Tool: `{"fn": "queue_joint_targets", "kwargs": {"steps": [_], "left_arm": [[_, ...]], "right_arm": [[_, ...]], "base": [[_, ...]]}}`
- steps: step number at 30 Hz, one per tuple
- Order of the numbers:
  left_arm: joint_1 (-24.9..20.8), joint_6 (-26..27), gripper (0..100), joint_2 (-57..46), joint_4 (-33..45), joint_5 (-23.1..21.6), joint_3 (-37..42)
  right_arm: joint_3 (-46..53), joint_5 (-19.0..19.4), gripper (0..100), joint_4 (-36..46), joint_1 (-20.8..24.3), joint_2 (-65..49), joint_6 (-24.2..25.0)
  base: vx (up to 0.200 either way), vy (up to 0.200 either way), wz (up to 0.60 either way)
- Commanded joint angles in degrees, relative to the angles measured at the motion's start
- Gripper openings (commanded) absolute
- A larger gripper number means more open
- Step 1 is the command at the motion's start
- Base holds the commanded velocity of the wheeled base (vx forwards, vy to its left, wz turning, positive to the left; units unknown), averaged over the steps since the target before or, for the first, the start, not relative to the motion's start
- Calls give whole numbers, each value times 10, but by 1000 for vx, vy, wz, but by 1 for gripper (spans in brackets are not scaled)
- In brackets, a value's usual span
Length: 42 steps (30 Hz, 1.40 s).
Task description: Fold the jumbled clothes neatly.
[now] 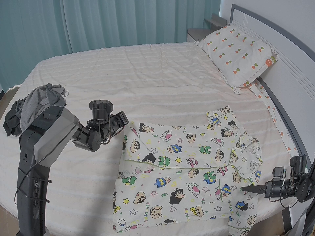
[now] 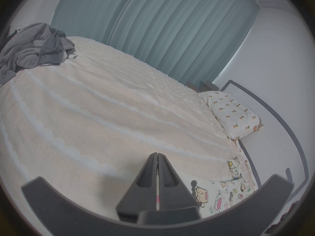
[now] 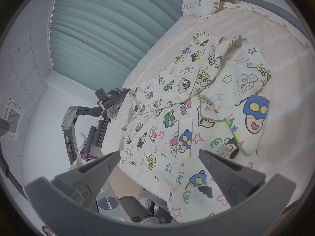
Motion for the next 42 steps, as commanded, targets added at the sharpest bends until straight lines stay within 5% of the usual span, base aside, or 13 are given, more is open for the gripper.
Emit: {"fn": "queue_joint_targets", "kwargs": {"steps": [1,8,9,20,25,34,35,42], "left_arm": [[-2,0,0,3,36,14,-4],[-1,1,0,2,46,24,-1],[-1,1,100,2,46,25,-2],[2,-15,100,-137,81,-9,147],[-17,-32,100,-215,76,-127,303],[-47,-73,100,-186,0,-128,351],[-55,-110,100,-167,-36,-127,352],[-74,-140,100,-146,-47,-122,379]], "right_arm": [[10,0,100,0,0,1,0],[10,0,100,1,0,2,0],[10,0,100,1,0,2,0],[10,0,100,16,-1,-2,-9],[10,0,100,17,-1,-3,-9],[10,0,100,17,-1,-3,-9],[10,0,100,17,-1,-3,-9],[10,0,100,17,-1,-3,-9]], "base": [[0,0,0],[0,0,0],[0,0,0],[0,0,0],[0,0,0],[0,0,0],[0,0,0],[0,0,0]]}}
